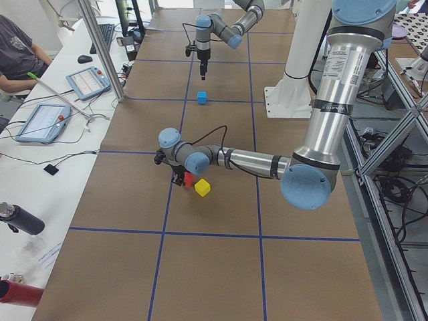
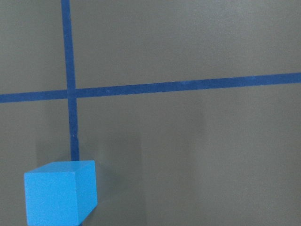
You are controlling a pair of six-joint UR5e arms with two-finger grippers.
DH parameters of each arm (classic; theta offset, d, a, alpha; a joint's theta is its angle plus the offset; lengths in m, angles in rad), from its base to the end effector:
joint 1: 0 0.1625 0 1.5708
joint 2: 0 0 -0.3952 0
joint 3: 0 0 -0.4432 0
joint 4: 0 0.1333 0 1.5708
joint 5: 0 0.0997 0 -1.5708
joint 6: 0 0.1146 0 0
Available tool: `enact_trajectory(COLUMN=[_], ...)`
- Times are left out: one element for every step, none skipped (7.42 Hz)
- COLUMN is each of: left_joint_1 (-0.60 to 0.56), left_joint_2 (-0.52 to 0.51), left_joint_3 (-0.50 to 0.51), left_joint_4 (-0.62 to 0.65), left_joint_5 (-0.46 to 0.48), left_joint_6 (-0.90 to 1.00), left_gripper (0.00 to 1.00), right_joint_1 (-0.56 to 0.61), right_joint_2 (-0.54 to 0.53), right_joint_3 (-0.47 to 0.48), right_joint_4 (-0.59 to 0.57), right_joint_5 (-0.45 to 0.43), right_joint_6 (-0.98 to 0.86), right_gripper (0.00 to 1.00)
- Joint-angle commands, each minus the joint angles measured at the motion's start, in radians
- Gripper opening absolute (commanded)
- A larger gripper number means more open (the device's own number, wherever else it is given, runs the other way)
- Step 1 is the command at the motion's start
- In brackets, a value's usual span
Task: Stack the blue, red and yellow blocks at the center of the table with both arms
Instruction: 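Carry the red cube with the left gripper onto the blue cube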
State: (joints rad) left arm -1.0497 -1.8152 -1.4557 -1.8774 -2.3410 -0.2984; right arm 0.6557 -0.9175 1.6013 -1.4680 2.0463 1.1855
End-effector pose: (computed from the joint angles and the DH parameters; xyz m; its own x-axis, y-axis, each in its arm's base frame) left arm 0.2823 -0.5992 0.5213 0.5878 0.3541 -0.7274 -0.2914 0.9314 0.2180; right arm -0.5264 -0.5069 0.1977 0.6259 0.0599 0.7776 -0.0539 0.9980 -0.0335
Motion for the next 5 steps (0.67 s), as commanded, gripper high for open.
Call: enact_trajectory(left_joint_1=[0.000, 0.026, 0.081, 0.133, 0.240], left_joint_2=[-0.172, -0.244, -0.265, -0.327, -0.411], left_joint_3=[-0.124, -0.135, -0.176, -0.199, -0.195], left_joint_4=[0.351, 0.386, 0.379, 0.380, 0.386], left_joint_5=[-0.023, -0.023, -0.021, 0.008, 0.090], left_joint_6=[-0.161, -0.247, -0.365, -0.505, -0.656], left_gripper=[0.00, 0.00, 0.00, 0.00, 0.00], right_joint_1=[0.050, 0.100, 0.163, 0.229, 0.296], right_joint_2=[-0.104, -0.165, -0.249, -0.318, -0.384], right_joint_3=[0.101, 0.132, 0.164, 0.170, 0.167], right_joint_4=[0.002, 0.005, 0.005, 0.005, 0.005], right_joint_5=[0.032, 0.085, 0.136, 0.176, 0.202], right_joint_6=[-0.033, -0.100, -0.191, -0.310, -0.427], right_gripper=[1.00, 1.00, 1.00, 1.00, 1.00])
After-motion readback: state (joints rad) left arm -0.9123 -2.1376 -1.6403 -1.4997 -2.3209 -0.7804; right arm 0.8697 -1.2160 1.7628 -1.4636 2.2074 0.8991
